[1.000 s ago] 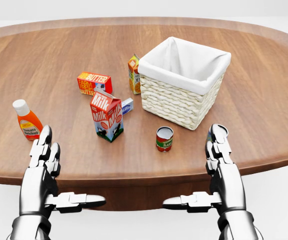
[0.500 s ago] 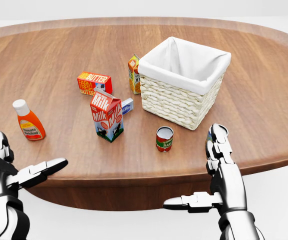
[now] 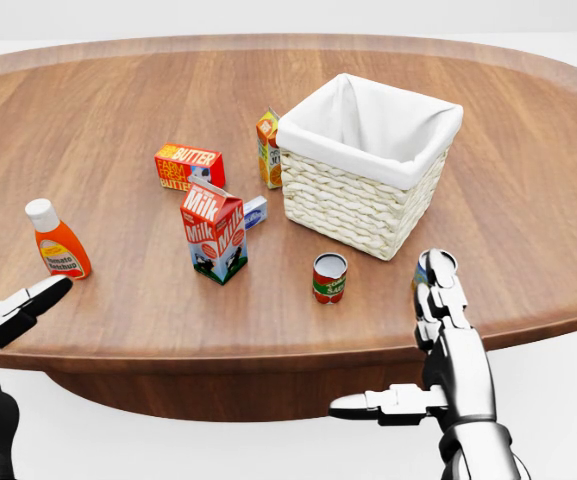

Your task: Pick up the alphabet soup, and put it in the basket.

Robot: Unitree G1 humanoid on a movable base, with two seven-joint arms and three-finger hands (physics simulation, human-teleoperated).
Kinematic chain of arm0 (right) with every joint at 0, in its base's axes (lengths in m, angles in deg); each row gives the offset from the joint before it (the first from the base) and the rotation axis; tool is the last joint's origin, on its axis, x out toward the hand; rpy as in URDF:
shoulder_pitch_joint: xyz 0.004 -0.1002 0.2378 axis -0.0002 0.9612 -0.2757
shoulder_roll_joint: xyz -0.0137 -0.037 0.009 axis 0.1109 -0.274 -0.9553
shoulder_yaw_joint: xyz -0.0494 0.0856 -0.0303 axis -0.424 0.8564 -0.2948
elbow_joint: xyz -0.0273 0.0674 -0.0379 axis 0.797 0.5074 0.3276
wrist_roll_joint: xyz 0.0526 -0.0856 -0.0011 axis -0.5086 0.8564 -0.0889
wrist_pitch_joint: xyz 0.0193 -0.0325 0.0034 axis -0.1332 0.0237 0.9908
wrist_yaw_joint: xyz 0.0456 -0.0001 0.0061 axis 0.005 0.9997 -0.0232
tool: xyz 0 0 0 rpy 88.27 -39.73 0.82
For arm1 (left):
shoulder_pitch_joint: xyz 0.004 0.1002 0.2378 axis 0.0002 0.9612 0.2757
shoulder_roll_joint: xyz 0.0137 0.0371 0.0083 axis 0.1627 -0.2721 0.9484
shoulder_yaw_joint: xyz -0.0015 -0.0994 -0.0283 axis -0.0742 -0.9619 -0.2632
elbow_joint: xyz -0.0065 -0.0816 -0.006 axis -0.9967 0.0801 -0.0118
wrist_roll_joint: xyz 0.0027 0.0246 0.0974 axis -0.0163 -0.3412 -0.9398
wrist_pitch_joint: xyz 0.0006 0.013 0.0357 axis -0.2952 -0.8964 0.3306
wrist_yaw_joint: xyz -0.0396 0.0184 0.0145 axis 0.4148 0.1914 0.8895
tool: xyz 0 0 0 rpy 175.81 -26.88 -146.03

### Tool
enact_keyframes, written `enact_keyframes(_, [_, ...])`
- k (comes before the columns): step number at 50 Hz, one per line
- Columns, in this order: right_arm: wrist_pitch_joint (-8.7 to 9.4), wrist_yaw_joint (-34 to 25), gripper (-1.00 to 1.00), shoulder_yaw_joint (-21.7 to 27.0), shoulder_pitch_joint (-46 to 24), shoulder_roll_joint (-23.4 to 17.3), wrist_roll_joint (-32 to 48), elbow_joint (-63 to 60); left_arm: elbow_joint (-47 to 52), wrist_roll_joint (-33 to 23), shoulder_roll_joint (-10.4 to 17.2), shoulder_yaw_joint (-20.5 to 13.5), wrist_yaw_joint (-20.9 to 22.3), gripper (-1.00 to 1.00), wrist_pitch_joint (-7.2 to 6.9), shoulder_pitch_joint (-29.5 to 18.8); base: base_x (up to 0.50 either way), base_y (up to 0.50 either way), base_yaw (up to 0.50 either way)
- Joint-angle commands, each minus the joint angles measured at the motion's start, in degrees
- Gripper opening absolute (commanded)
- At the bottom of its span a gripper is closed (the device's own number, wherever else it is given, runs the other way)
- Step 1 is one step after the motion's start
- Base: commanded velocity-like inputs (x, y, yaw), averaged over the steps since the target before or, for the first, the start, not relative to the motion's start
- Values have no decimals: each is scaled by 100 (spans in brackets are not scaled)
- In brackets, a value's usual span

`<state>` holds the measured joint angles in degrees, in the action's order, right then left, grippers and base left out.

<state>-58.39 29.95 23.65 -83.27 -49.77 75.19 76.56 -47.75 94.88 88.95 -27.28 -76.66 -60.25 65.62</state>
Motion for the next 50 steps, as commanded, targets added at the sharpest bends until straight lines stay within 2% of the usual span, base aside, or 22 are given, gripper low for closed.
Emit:
enact_keyframes(1, [-46,15,100,25,17,-1,-45,38,-433,358,345,-245,-189,100,0,-316,0,0,0])
enact_keyframes(6, [-4,23,100,13,38,-3,-32,-31,-326,417,488,-286,-195,100,0,-333,0,0,0])
enact_keyframes(7, [-7,25,100,14,31,-4,-27,1,-218,516,510,-332,-200,100,-87,-308,0,0,0])
enact_keyframes(9, [45,38,100,-1,53,4,-13,-89,-161,507,534,-343,-208,100,-150,-284,0,0,0])
enact_keyframes(10, [-9,13,100,9,45,-2,-30,-36,-125,611,553,-388,-187,100,-265,-285,0,0,0])
enact_keyframes(12, [-33,13,100,17,37,-7,-23,2,-191,596,606,-418,-210,100,-282,-335,0,0,0])
enact_keyframes(13, [-57,3,100,20,36,-8,-29,26,-231,694,629,-458,-196,100,-351,-362,0,0,0])
enact_keyframes(15, [21,17,100,1,67,1,-14,-90,-347,723,673,-482,-198,100,-312,-398,0,0,0])
enact_keyframes(19, [36,24,100,5,84,2,-11,-125,-661,837,813,-551,-173,100,-240,-516,0,0,0])
enact_keyframes(23, [-28,7,100,24,53,-5,-29,-25,-704,944,959,-604,-215,100,-279,-578,0,0,0])
enact_keyframes(24, [-32,9,100,25,52,-6,-26,-22,-746,944,979,-608,-224,100,-247,-597,0,0,0])
enact_keyframes(30, [-29,12,100,28,53,-5,-29,-16,-844,1004,1034,-620,-205,100,-230,-632,0,0,0])
enact_keyframes(32, [42,49,100,18,49,-2,4,-40,-1037,1162,1175,-679,-36,100,-265,-741,0,0,0])
enact_keyframes(34, [41,65,100,28,29,-5,10,0,-1087,1150,1220,-677,-46,100,-204,-759,0,0,0])
enact_keyframes(37, [19,69,100,27,18,-6,14,36,-1130,1235,1235,-674,16,100,-232,-749,0,0,0])
enact_keyframes(43, [109,97,100,16,23,-1,33,-18,-1116,1237,1261,-662,15,100,-254,-770,0,0,0])
enact_keyframes(45, [61,62,100,10,15,-8,23,22,-1191,1250,1268,-669,33,100,-235,-790,0,0,0])
enact_keyframes(46, [119,74,100,3,15,-7,41,19,-1164,1284,1265,-675,30,100,-265,-774,0,0,0])
enact_keyframes(50, [123,74,100,3,15,-6,43,18,-1160,1289,1267,-672,27,100,-267,-771,0,0,0])
